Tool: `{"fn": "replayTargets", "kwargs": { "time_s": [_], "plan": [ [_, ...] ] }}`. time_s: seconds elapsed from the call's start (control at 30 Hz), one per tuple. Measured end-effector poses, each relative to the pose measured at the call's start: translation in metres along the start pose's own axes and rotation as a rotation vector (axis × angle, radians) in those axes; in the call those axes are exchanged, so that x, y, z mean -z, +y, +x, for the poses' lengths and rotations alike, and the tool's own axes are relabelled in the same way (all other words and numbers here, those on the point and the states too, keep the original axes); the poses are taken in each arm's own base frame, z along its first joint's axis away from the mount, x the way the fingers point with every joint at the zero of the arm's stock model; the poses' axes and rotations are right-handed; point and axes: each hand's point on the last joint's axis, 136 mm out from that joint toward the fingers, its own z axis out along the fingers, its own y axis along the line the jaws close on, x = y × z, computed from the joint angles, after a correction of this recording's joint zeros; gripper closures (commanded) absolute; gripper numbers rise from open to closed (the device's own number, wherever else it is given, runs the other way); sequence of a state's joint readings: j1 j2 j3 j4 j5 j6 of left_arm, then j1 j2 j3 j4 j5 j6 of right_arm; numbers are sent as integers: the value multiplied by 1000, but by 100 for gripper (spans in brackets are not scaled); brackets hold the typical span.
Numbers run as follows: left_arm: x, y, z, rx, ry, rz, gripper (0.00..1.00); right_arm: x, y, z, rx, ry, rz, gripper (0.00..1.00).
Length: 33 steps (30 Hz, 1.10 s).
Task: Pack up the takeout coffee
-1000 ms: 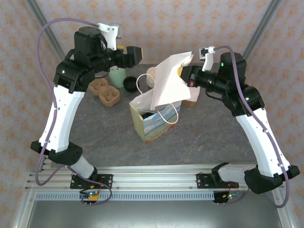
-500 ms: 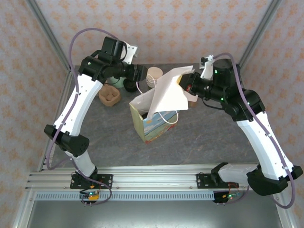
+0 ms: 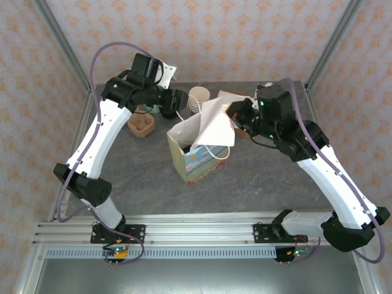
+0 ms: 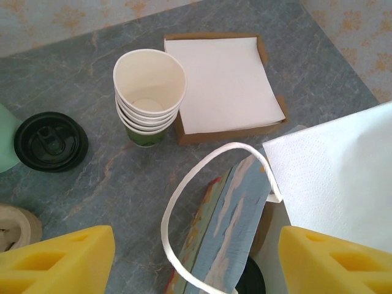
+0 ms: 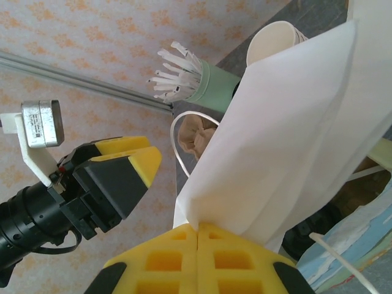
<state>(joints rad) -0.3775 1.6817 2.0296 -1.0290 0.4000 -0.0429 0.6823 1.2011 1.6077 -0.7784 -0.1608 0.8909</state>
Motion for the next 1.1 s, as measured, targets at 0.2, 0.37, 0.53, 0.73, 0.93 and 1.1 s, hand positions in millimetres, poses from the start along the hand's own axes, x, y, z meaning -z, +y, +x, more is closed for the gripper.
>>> {"fn": "replayTargets", "kwargs": {
  "time_s": [0.2, 0.37, 0.53, 0.73, 0.93, 1.1],
  "plan": [
    [9, 1, -4, -6, -27, -14, 28, -6, -3, 5, -10, -37, 37, 100],
    [14, 1, -1, -8, -39, -19, 28, -20, -10, 10, 0, -59, 90, 95],
    [20, -1, -2, -12, -60, -17, 28, -36, -12, 23, 35, -48, 128, 82],
    [21, -1, -2, -15, -76, -14, 28, -63, -18, 34, 90, -10, 171, 67],
    [22, -1, 9, 9, -69, -9, 29, -66, -13, 36, 194, 25, 173, 59],
    [40, -23, 17, 3, -115, 37, 29, -49, 6, 31, 304, 48, 114, 54]
  ]
}}
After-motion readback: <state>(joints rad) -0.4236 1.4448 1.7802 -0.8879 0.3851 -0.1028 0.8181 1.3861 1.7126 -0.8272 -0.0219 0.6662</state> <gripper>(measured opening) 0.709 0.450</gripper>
